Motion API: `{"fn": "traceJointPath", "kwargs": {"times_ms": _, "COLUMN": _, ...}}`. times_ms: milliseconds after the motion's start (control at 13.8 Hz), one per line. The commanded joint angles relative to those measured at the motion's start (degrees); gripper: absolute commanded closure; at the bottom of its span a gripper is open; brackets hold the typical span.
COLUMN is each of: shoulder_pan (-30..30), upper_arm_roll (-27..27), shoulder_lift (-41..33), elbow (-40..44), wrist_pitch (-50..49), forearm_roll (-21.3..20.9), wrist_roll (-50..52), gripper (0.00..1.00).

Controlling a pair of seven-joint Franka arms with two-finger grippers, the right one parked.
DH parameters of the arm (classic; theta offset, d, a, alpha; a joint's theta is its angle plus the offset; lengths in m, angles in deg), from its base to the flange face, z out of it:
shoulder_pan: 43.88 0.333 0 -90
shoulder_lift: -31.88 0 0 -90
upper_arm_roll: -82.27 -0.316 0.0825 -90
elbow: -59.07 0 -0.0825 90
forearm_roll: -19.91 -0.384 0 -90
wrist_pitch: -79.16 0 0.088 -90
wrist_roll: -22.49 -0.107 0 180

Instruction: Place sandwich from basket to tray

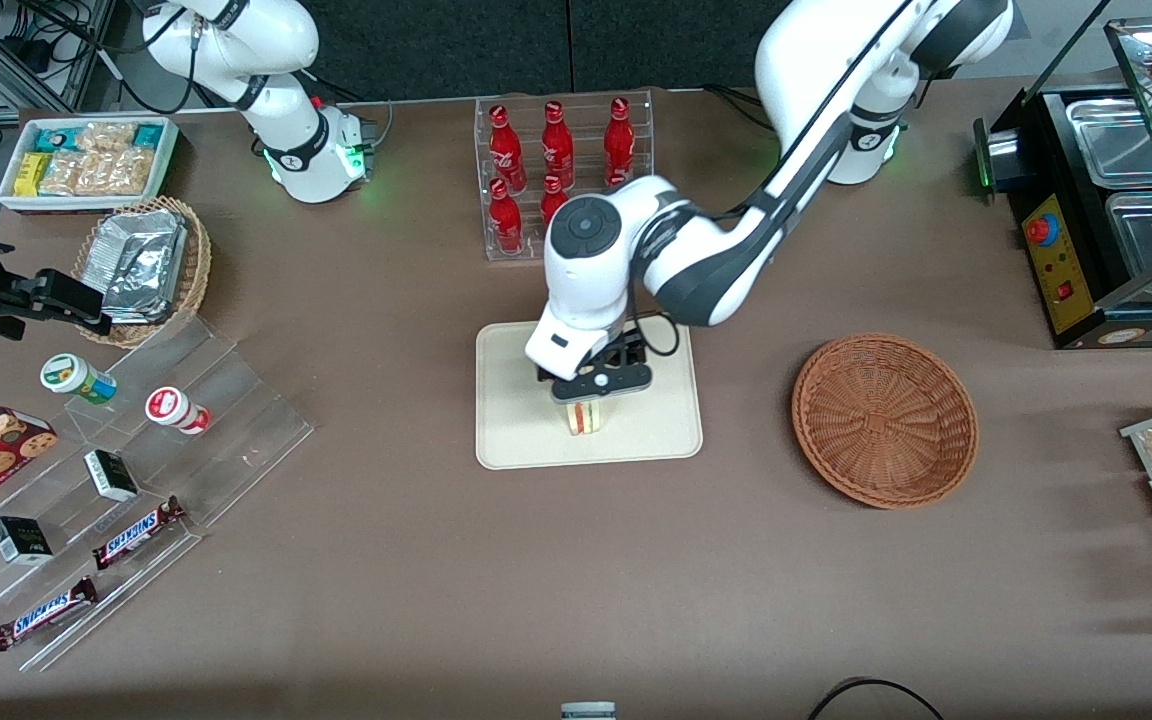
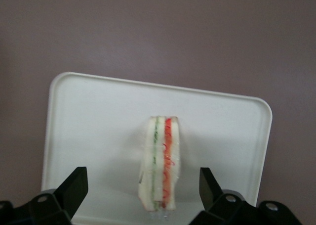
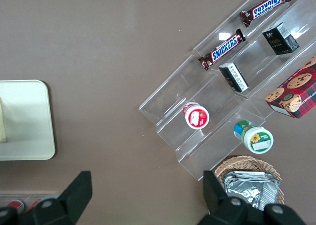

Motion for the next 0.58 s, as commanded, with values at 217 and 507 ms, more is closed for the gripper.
{"fn": "traceJointPath", "kwargs": {"times_ms": 217, "shoulder_pan": 0.0, "upper_arm_roll": -9.2, "shoulder_lift": -10.8, "elbow": 1.7, "wrist_pitch": -14.5, "forearm_roll": 6.8, "wrist_roll": 0.2, "gripper": 0.01}}
{"fn": "traceJointPath", "kwargs": {"times_ms": 507, "shoulder_pan": 1.6, "upper_arm_roll": -16.1, "shoulder_lift": -13.7, "elbow": 6.2, "wrist_pitch": -23.9, "forearm_roll": 10.7, "wrist_roll": -7.8, "gripper": 0.01}}
